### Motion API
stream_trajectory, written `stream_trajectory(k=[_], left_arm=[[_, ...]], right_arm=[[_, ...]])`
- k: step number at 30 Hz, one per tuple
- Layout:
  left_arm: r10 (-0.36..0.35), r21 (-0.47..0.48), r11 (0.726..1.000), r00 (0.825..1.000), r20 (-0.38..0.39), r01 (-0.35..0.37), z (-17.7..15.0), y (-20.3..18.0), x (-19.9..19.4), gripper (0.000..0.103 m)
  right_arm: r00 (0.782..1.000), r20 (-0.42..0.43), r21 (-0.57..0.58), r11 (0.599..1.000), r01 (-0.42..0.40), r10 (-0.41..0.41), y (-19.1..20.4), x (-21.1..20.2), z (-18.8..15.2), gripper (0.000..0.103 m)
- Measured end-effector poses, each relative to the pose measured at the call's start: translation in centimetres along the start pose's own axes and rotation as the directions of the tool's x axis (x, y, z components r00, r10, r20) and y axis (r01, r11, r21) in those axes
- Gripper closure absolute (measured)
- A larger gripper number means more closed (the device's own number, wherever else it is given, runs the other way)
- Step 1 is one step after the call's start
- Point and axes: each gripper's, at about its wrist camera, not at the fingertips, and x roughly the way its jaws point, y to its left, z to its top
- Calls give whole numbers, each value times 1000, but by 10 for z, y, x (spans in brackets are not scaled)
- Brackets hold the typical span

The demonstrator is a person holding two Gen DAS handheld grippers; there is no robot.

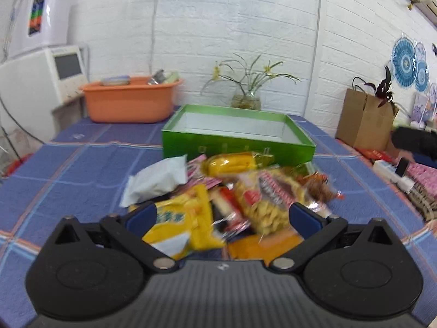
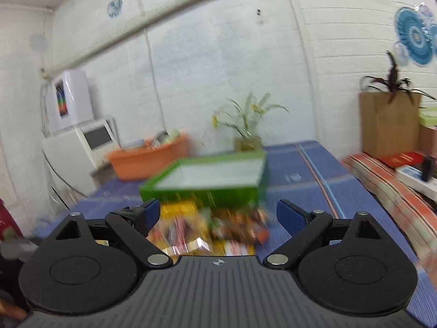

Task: Organize snacks
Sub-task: 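Reach the right gripper into the pile and grasp the Dancoo chip bag, then carry the Dancoo bag into the green box and open the right gripper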

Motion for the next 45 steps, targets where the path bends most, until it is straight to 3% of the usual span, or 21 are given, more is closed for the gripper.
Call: stream_trajectory(k=[3,7,11,15,18,20,21,24,27,33,38,45], left_arm=[[-72,-54,996,997,-34,70,6,-1,28,0],[-133,-121,985,988,-80,123,3,-1,64,0],[-178,-152,975,978,-107,160,5,2,80,0],[-194,-123,976,976,-95,182,2,-2,77,1],[-197,-92,978,977,-86,190,2,-5,81,8],[-195,-84,978,978,-78,189,4,-5,83,24],[-211,-91,975,974,-80,203,6,-4,85,43],[-226,-80,973,969,-100,218,8,-3,88,44],[-250,-101,965,963,-104,240,9,1,88,45],[-283,-95,956,956,-74,276,20,2,73,45],[-289,-51,956,957,-7,288,52,8,61,45],[-265,-14,964,961,77,266,120,19,104,46]], right_arm=[[986,-119,70,992,-108,116,-9,43,10,0],[926,-283,222,957,-189,249,-15,99,1,0],[853,-387,423,890,-173,350,-26,137,-11,0],[825,-461,436,893,-110,327,-30,154,-24,0],[814,-475,436,893,-111,333,-29,156,-30,0],[806,-477,400,903,-156,350,-26,159,-31,0],[803,-485,374,912,-168,347,-23,159,-32,5],[830,-463,334,929,-161,311,-23,155,-32,22],[842,-444,331,929,-163,306,-27,148,-30,31],[877,-389,271,945,-183,282,-21,135,-16,33],[898,-332,212,951,-226,287,-2,144,15,34],[934,-180,164,946,-281,309,-4,200,56,34]])
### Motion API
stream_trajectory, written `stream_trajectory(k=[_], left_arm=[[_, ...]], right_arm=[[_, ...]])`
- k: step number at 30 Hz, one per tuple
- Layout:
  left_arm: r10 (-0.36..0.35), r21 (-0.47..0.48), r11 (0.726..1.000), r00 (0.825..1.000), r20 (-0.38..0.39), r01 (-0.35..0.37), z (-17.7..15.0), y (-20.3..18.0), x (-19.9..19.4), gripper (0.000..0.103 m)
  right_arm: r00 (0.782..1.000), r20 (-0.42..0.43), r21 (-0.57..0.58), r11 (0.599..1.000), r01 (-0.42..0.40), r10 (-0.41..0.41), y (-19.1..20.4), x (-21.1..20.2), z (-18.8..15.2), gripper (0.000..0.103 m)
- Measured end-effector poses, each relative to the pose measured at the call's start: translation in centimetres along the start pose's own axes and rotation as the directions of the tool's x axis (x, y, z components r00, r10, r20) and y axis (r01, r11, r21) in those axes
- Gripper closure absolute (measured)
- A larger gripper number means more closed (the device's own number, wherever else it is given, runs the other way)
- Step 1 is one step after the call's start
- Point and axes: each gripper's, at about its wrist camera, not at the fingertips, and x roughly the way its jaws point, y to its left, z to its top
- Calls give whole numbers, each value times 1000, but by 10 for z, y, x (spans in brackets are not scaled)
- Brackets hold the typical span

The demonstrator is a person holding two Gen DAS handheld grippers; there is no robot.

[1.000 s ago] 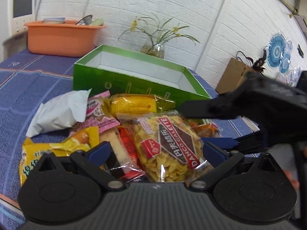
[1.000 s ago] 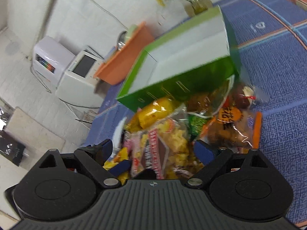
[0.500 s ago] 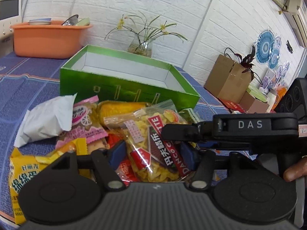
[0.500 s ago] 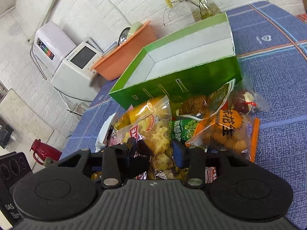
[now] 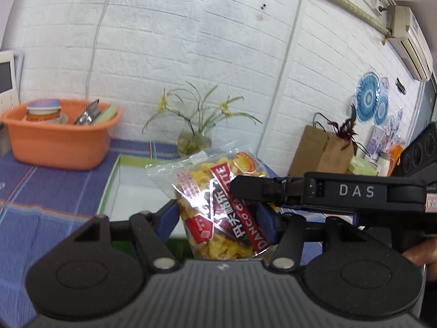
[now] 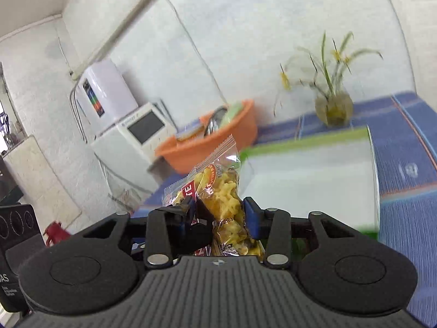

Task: Organize snacks
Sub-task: 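Carry the Dancoo bag into the green box and open the right gripper, then grasp the yellow egg-yolk pie pack with the right gripper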

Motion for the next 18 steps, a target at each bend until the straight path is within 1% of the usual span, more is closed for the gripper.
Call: stream_trajectory(k=[2,4,7,8,9,10,11,12,14,16,18], left_arm=[[22,7,1000,1000,-12,-22,10,5,23,46],[46,31,998,999,-25,-45,13,9,47,46],[55,25,998,997,-63,-53,12,20,76,45],[54,14,999,995,-79,-53,11,23,84,45],[57,-2,998,994,-91,-57,10,27,90,40],[67,-16,998,993,-95,-69,9,30,93,39],[77,-19,997,993,-94,-79,8,32,93,37],[89,-18,996,992,-88,-91,6,34,90,35],[108,-3,994,992,-68,-109,5,38,80,33],[128,16,992,991,-46,-127,4,41,61,30],[136,34,990,991,-3,-135,2,45,33,23]], right_arm=[[1000,7,29,1000,-3,3,-15,20,8,34],[1000,-2,91,996,-15,15,-35,40,13,34],[1000,-8,162,987,-19,21,-61,62,10,33],[1000,-6,178,984,-16,17,-67,67,7,30],[1000,8,201,980,0,-1,-71,69,5,26],[999,26,218,976,16,-22,-74,68,2,19],[998,45,225,974,30,-42,-76,65,0,3],[997,57,224,974,45,-60,-76,61,-1,0],[993,78,199,977,69,-86,-72,49,-1,0],[991,85,165,983,85,-100,-65,34,-1,0],[994,82,130,989,65,-76,-50,17,-4,0]])
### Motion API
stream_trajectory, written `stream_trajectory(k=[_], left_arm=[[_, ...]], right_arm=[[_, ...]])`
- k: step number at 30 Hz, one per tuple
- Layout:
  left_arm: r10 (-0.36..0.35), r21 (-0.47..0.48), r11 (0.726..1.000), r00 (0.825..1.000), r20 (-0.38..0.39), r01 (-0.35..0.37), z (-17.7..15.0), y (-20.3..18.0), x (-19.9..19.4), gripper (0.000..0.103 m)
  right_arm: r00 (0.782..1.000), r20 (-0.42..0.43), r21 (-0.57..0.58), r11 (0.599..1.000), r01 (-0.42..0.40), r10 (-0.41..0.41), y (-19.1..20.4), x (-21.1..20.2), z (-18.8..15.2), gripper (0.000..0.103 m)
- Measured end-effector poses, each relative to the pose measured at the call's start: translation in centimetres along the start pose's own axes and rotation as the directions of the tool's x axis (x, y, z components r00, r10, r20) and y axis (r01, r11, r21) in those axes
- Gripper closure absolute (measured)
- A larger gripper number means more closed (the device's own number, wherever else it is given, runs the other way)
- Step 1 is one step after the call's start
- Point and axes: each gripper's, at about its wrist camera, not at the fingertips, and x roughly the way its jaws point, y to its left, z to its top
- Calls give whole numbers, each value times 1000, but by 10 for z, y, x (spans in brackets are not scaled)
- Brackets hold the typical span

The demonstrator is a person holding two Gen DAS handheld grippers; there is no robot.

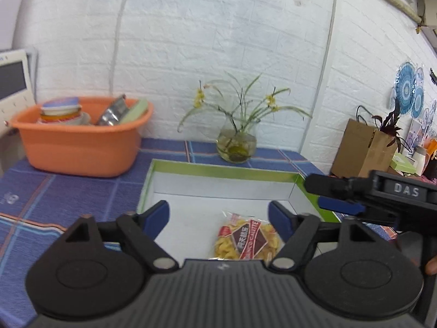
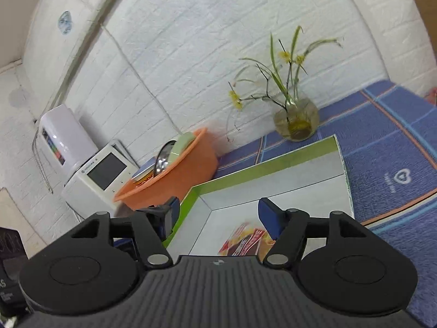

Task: Organize snacks
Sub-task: 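Grasp the yellow egg-yolk pie pack with the right gripper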

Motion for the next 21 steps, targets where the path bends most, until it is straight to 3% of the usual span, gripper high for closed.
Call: stream_trajectory(k=[5,7,9,15,21], left_arm=[[61,21,998,996,68,-63,-35,15,-75,19],[108,-16,994,993,52,-107,-58,24,-100,0],[141,-53,989,989,37,-139,-82,32,-121,0],[125,-137,981,989,-73,-135,-128,47,-141,0],[26,-208,976,987,-159,-59,-150,52,-122,0]], right_arm=[[980,-108,-27,985,-170,167,37,-42,-34,0],[967,-144,0,977,-212,210,49,-52,-51,0],[950,-190,35,969,-245,247,58,-54,-65,0],[889,-386,43,968,-249,246,89,-37,-99,0],[861,-471,82,981,-174,192,95,-11,-117,0]])
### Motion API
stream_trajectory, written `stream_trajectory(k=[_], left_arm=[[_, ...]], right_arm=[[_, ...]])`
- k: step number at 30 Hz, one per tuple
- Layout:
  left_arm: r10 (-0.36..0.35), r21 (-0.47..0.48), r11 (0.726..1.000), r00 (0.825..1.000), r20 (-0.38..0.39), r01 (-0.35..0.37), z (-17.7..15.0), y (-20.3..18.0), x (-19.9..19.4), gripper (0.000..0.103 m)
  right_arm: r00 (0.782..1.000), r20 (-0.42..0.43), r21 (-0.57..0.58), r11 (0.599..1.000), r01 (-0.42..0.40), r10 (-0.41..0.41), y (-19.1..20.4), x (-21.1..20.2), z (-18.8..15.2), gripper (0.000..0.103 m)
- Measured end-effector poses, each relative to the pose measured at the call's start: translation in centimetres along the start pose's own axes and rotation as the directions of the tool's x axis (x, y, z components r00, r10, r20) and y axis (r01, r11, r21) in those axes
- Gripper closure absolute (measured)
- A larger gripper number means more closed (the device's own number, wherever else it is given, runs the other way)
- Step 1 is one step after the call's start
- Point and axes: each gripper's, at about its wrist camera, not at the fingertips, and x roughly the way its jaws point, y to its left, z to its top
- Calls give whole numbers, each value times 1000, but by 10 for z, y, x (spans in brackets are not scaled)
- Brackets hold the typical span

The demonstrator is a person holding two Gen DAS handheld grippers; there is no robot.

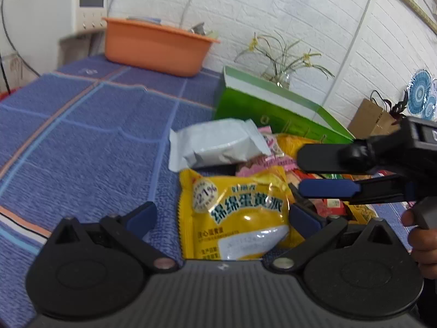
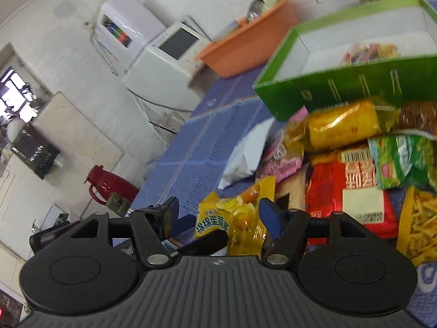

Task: Organize snacks
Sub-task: 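Grasp the yellow egg-yolk pie pack with the right gripper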

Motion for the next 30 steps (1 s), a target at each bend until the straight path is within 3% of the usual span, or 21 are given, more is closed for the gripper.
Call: stream_trajectory(k=[2,6,9,11,12,14,17,24,30], left_arm=[[-6,19,1000,1000,8,6,-2,-4,2,0],[-55,37,998,998,9,54,-6,-8,4,1],[-63,39,997,998,7,62,-7,-9,4,7],[-64,33,997,998,13,63,-6,-8,4,20],[-60,32,998,998,15,59,-6,-8,4,24],[-59,29,998,998,16,59,-5,-8,3,29],[-74,13,997,997,22,74,-3,-6,-3,31],[-89,61,995,994,67,85,7,-21,-23,35],[-105,146,985,992,67,95,25,-43,-20,35]], right_arm=[[999,-9,31,999,36,-36,-4,6,0,0],[1000,-24,47,999,9,-7,-7,12,2,0],[998,-55,-14,1000,5,-6,0,21,0,0],[998,-45,-98,995,35,-40,11,27,-5,0],[997,-34,-165,984,60,-66,19,29,-9,2],[988,0,-315,937,150,-158,37,36,-21,25],[985,49,-399,901,169,-163,49,30,-30,32],[992,93,-367,924,112,-83,47,6,-23,34],[986,162,-302,948,98,-50,35,-13,-13,34]])
